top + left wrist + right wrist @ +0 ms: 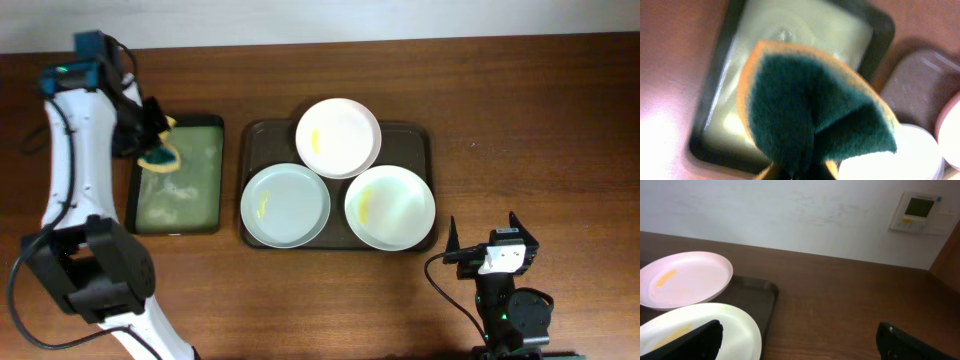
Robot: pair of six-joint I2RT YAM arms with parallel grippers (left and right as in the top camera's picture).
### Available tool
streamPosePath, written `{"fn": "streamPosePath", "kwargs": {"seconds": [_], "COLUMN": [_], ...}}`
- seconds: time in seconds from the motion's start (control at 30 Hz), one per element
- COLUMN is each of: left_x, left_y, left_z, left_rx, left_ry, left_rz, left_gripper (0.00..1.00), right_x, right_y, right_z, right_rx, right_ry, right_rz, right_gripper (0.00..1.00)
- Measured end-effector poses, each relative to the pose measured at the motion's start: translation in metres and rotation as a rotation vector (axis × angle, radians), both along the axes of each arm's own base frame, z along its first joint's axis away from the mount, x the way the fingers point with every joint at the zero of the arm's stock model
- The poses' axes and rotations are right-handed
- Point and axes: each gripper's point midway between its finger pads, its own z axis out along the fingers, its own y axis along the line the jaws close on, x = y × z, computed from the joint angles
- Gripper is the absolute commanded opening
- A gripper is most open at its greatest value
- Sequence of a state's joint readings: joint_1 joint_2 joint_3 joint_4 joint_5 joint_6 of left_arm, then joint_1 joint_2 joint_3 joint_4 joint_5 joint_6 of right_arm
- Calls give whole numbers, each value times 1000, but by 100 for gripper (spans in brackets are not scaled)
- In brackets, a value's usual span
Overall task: Clean dirty plates on tray and stack at the side
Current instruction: 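Lift the sponge and move it over the front-left white plate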
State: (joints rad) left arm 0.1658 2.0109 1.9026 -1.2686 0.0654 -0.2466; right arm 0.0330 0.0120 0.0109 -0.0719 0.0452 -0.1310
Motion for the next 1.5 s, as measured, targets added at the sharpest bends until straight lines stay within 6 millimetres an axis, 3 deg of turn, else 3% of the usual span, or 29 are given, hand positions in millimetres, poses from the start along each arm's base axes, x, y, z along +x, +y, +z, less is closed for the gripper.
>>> {"fn": "streamPosePath", "kwargs": {"seconds": [0.03,0.07,0.1,0.13,0.17,0.23,0.3,0.37,0.43,0.5,0.53,0.6,0.67,0.73,0.83,0.93,1.07,1.1,1.2,1.3,1.4,1.47,1.5], "left_x": [-1,-12,-28,-40,-43,-36,-13,-10,-23,-54,-55,-58,-63,-63,-90,-99,-104,-102,-93,-90,-77,-67,-65], "left_y": [-6,-13,-18,-21,-20,-19,-16,-22,-39,-72,-82,-107,-160,-193,-242,-247,-229,-226,-225,-225,-231,-235,-235], "left_z": [-29,-65,-89,-102,-100,-64,6,65,120,139,136,109,49,3,-82,-114,-133,-135,-134,-126,-98,-70,-54], "left_rx": [-1,-11,-20,-27,-29,-22,1,6,2,-42,-50,-80,-161,-202,-244,-221,-139,-122,-104,-92,-101,-117,-124], "left_ry": [19,82,156,215,233,218,72,-62,-193,-175,-165,-100,1,2,30,25,37,27,-8,-11,-57,-124,-158], "left_rz": [-14,-28,-42,-58,-65,-85,-98,-111,-145,-221,-246,-308,-426,-459,-514,-427,-323,-314,-294,-311,-327,-333,-333], "left_gripper": [0,0,0,0,0,0,0,0,0,0,0,0,0,0,0,0,27,44,58,55,43,41,42], "right_x": [0,0,0,0,0,0,0,0,0,0,0,0,0,0,0,0,0,0,0,0,0,0,-2], "right_y": [0,0,0,0,0,0,0,0,0,0,0,0,0,0,0,0,0,0,0,0,0,10,25], "right_z": [0,0,0,0,0,0,0,0,0,0,0,0,0,0,0,0,0,0,0,0,3,30,39], "right_rx": [0,0,0,0,0,0,0,0,0,0,0,0,1,0,0,0,0,1,0,0,0,32,69], "right_ry": [-1,-1,0,0,0,-1,-1,0,0,0,-1,0,-1,-1,0,-1,-1,-1,-1,-1,-11,-121,-156], "right_rz": [0,0,0,0,0,0,0,0,0,0,0,0,0,0,0,0,0,0,0,0,0,57,144], "right_gripper": [98,98,98,98,98,98,98,98,98,98,98,98,98,98,98,98,98,98,98,98,98,98,98]}}
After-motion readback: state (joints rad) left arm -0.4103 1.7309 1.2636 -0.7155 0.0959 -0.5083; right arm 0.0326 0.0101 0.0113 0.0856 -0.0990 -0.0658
